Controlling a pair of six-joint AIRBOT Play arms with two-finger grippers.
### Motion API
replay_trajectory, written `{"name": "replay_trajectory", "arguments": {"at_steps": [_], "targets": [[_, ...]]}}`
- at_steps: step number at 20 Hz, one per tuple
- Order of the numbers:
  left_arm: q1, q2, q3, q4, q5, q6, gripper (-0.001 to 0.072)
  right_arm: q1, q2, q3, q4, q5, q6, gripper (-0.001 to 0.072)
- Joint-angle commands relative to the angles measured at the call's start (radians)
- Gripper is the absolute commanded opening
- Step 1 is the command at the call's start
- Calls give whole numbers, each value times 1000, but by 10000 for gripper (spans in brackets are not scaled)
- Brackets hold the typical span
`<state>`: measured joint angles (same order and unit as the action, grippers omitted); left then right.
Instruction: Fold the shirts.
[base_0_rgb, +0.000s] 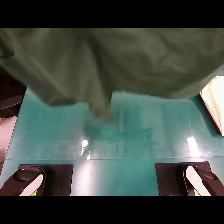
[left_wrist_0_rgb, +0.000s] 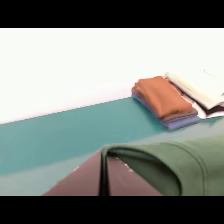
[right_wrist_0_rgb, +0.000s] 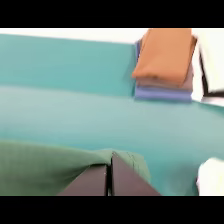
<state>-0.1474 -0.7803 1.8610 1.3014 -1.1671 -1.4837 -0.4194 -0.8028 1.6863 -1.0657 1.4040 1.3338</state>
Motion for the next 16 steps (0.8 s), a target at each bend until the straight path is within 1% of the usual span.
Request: {"name": "replay_trajectory", "arguments": {"at_steps": [1, 3, 5, 7, 8, 10, 11, 12, 13, 14, 16], "targets": [[1, -95, -34, 20, -132, 1, 21, 12, -76, -97, -4, 102, 54, 15], [1, -217, -97, 20, -209, 1, 22, 75, -151, -209, -16, 142, 58, 15], [1, -336, -195, 15, -216, 5, 22, 171, -241, -318, -97, 131, 79, 16], [1, -460, -286, -3, -152, 43, 22, 257, -340, -376, -193, 93, 93, 16], [1, -520, -314, -3, -93, 55, 23, 293, -399, -383, -219, 55, 98, 15], [1, -634, -321, 7, 20, 50, 23, 326, -500, -362, -215, -39, 100, 17], [1, -671, -318, 9, 63, 35, 25, 333, -549, -326, -209, -60, 106, 20], [1, -691, -316, 9, 97, 14, 98, 333, -588, -284, -209, -60, 106, 88], [4, -697, -316, 10, 120, -6, 453, 331, -619, -239, -209, -45, 106, 306], [16, -694, -314, 4, 114, -12, 583, 326, -645, -192, -209, -19, 105, 347], [65, -682, -305, 1, 26, -11, 544, 299, -654, -144, -207, 28, 85, 344]]}}
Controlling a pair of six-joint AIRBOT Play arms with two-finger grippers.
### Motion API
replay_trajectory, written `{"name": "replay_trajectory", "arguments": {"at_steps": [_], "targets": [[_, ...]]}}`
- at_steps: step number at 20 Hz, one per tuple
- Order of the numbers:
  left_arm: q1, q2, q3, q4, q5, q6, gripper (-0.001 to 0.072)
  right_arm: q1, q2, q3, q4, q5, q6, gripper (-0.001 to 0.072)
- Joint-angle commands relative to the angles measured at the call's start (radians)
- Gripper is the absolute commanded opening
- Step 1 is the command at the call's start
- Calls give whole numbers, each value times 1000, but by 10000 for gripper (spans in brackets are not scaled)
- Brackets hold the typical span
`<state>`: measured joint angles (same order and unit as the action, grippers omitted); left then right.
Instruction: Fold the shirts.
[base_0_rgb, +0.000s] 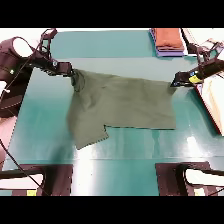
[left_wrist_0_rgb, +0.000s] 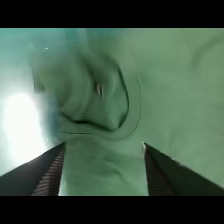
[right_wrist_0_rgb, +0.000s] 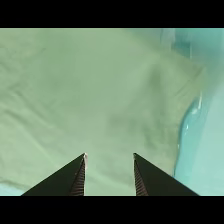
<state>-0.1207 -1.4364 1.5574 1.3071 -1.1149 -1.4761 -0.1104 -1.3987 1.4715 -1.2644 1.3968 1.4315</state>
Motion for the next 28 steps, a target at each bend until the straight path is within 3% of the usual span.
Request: {"name": "replay_trajectory", "arguments": {"at_steps": [1, 4, 7, 11, 15, 22, 23, 24, 25, 26, 28], "targets": [[76, -15, -6, -5, -94, -19, 544, -23, -48, 71, 10, 53, -26, 344], [172, 58, -151, -9, -196, -16, 544, -93, 28, -8, 179, 80, -74, 335], [227, 185, -438, -54, -124, -15, 545, -140, 130, -135, 292, 61, -107, 334], [246, 237, -723, -190, 7, -6, 545, -135, 223, -255, 304, 19, -117, 334], [239, 225, -818, -303, 100, 45, 544, -111, 262, -305, 304, -12, -117, 334], [114, 225, -826, -344, 251, 37, 542, -107, 266, -306, 321, -2, -117, 333], [114, 225, -826, -353, 251, 37, 440, -123, 266, -306, 321, 7, -117, 333], [114, 225, -826, -352, 251, 37, 236, -145, 266, -306, 319, 24, -117, 333], [114, 225, -826, -352, 251, 37, 99, -168, 266, -307, 310, 42, -116, 333], [114, 225, -823, -354, 250, 38, 24, -198, 266, -307, 275, 69, -116, 333], [114, 237, -800, -341, 228, 39, 23, -261, 269, -322, 164, 120, -116, 334]]}}
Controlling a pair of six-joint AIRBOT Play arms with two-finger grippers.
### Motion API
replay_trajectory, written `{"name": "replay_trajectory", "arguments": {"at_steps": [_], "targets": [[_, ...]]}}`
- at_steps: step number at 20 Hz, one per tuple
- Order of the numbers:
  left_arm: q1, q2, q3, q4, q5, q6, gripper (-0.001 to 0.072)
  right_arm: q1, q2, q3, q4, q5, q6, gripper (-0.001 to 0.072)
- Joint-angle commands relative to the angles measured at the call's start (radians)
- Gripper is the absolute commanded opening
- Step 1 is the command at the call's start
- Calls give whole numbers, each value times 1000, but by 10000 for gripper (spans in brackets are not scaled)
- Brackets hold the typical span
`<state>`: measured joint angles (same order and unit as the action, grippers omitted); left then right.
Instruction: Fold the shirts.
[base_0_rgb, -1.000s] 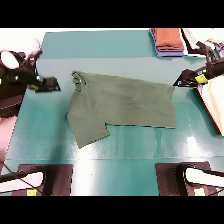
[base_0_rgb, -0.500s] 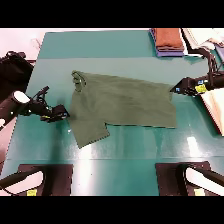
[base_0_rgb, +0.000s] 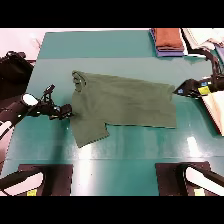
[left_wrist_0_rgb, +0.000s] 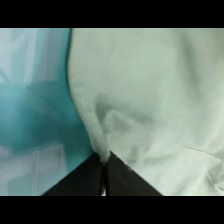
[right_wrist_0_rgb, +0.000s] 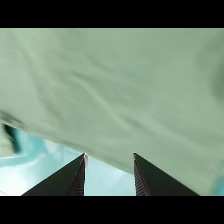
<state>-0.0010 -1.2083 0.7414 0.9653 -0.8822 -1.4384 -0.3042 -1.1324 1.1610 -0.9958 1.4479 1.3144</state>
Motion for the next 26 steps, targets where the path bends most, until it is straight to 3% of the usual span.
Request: {"name": "replay_trajectory", "arguments": {"at_steps": [1, 3, 4, 5, 6, 7, 10, 15, 18, 20, 26], "targets": [[-5, 11, 42, 3, -23, 9, 22, -108, 11, -47, -154, 79, 2, 333], [-5, 11, 101, 3, -57, 27, 23, -200, 39, -171, -182, 68, 5, 336], [-5, 11, 124, 2, -68, 33, 22, -251, 52, -248, -183, 45, 5, 375], [-5, 11, 142, 3, -72, 34, 23, -304, 61, -330, -176, 14, 5, 474], [-5, 11, 150, 1, -72, 34, 23, -355, 62, -405, -163, -21, 5, 480], [-5, 11, 153, -1, -72, 34, 22, -392, 58, -465, -131, -50, 4, 479], [-5, 11, 153, -1, -73, 33, 23, -439, 4, -592, 0, -126, -35, 385], [-5, 11, 153, -1, -80, 33, 23, -302, -106, -628, 195, -261, -77, 383], [-5, 11, 153, -2, -81, 31, 22, -158, -120, -571, 200, -346, -77, 209], [-5, 11, 158, -4, -97, 22, 21, -75, -96, -518, 196, -367, -77, 20], [-5, 194, 442, 6, -160, 26, 21, 10, 126, -153, 182, -298, -77, 17]]}}
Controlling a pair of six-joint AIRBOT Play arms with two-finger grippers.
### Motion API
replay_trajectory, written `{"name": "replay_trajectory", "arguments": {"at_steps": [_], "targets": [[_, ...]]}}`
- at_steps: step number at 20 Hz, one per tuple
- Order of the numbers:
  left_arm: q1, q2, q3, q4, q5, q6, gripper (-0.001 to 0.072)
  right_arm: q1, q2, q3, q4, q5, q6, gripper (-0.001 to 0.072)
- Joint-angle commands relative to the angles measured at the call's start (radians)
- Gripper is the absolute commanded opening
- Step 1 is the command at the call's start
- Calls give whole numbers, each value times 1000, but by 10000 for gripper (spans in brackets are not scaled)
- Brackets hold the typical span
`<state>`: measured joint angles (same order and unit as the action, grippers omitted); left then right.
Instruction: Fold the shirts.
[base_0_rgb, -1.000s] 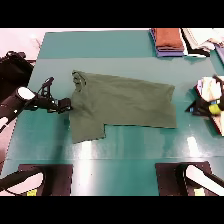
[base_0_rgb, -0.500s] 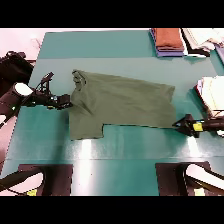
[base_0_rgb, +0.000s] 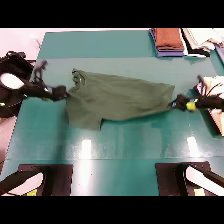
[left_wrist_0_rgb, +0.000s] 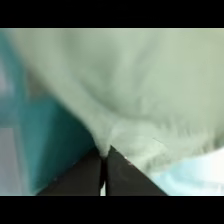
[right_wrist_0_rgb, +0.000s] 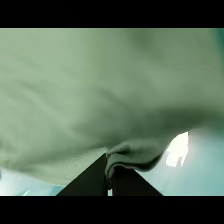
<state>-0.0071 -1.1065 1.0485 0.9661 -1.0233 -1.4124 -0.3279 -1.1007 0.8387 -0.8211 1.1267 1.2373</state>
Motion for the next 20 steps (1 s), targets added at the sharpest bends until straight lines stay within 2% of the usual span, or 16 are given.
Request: {"name": "replay_trajectory", "arguments": {"at_steps": [1, 6, 10, 13, 15, 17, 20], "targets": [[1, 148, 230, 12, -18, 0, 22, 28, 138, 269, 8, 37, 0, 17], [1, 320, 777, 76, -6, 1, 21, -58, 286, 745, 6, 85, 0, 16], [1, 322, 1103, 193, -3, -84, 19, -190, 305, 1038, 6, 176, 35, 17], [1, 322, 1140, 238, 45, -117, 18, -273, 252, 1212, 8, 277, 93, 16], [1, 303, 1134, 239, -5, -117, 18, -285, 202, 1287, 8, 351, 116, 16], [1, 269, 1047, 239, -60, -117, 19, -249, 153, 1284, 8, 370, 136, 16], [1, 186, 814, 224, -142, -131, 21, -110, 84, 1133, -35, 367, 139, 16]]}}
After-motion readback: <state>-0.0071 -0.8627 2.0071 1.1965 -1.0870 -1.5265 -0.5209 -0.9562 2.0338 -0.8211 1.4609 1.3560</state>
